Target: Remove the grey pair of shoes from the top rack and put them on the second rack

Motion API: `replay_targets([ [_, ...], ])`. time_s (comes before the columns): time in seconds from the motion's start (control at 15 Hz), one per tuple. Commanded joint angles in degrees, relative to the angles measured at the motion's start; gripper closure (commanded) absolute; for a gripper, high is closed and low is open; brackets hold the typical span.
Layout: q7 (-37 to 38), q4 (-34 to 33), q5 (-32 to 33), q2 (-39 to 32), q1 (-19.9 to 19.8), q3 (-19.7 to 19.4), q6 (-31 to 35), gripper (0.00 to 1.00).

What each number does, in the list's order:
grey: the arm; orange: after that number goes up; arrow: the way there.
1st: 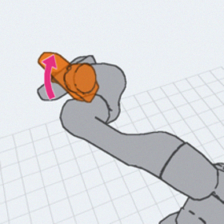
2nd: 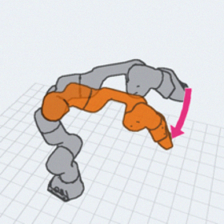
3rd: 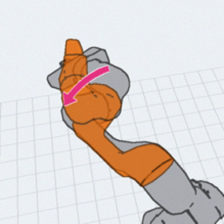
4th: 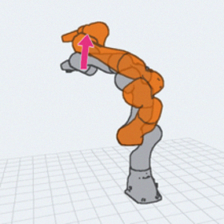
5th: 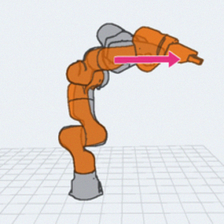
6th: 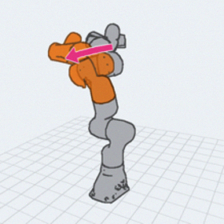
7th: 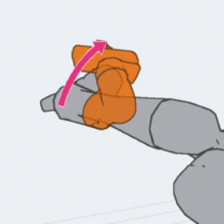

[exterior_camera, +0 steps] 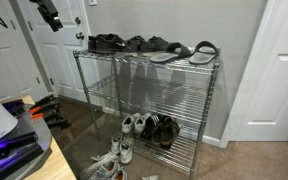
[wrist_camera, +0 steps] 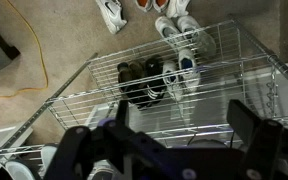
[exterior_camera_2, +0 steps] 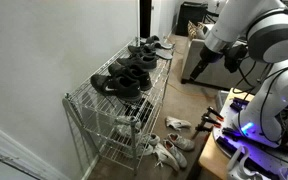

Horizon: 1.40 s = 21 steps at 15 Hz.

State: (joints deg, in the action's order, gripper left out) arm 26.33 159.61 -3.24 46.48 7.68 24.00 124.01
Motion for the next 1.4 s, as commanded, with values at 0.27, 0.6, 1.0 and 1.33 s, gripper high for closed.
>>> replay_targets([
  [0.27,0.48,1.25,0.69,-0.49,0.66,-0.72,-0.21,0.00],
  [0.6,0.48,1.25,0.69,-0.49,0.66,-0.72,-0.21,0.00],
  [1.0,0.73,0.20,1.27,-2.51,0.06,0.12,0.83,0.00],
  [1.33,3.48,-7.15,6.55,-11.42,-6.00,2.22,9.55,0.00],
])
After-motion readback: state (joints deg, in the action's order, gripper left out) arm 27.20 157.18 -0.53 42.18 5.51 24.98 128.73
